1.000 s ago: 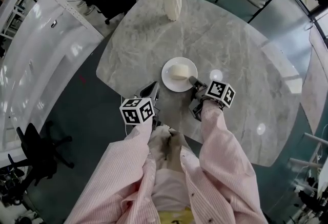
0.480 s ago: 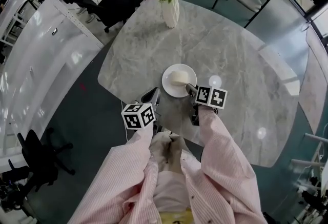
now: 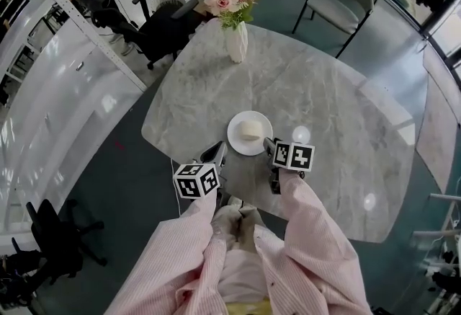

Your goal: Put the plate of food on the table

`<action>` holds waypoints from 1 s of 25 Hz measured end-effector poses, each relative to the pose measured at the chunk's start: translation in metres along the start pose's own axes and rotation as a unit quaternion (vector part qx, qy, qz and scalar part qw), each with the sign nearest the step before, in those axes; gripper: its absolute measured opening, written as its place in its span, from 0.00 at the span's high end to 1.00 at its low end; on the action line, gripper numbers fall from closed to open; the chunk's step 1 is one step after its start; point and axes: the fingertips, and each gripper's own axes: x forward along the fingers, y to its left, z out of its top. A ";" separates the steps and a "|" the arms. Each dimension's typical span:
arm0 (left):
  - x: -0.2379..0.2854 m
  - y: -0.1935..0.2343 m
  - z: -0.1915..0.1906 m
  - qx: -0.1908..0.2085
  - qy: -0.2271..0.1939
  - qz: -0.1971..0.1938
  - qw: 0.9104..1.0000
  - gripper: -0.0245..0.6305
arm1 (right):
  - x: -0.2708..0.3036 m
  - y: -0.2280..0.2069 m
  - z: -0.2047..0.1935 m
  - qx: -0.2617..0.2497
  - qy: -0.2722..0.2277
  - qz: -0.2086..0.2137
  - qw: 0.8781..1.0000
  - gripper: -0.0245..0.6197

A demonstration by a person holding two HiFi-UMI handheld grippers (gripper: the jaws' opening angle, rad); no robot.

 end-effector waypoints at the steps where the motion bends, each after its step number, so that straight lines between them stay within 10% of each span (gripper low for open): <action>1: -0.002 -0.003 0.003 0.003 -0.003 -0.003 1.000 0.97 | -0.004 0.000 0.002 -0.001 -0.005 0.000 1.000 0.77; 8: -0.014 -0.022 0.030 0.042 -0.033 -0.031 0.998 0.97 | -0.035 0.021 0.029 -0.050 -0.082 0.056 0.994 0.95; 25: -0.070 -0.055 0.104 0.147 -0.144 -0.043 0.978 0.97 | -0.132 0.063 0.072 -0.104 -0.235 0.164 0.952 0.95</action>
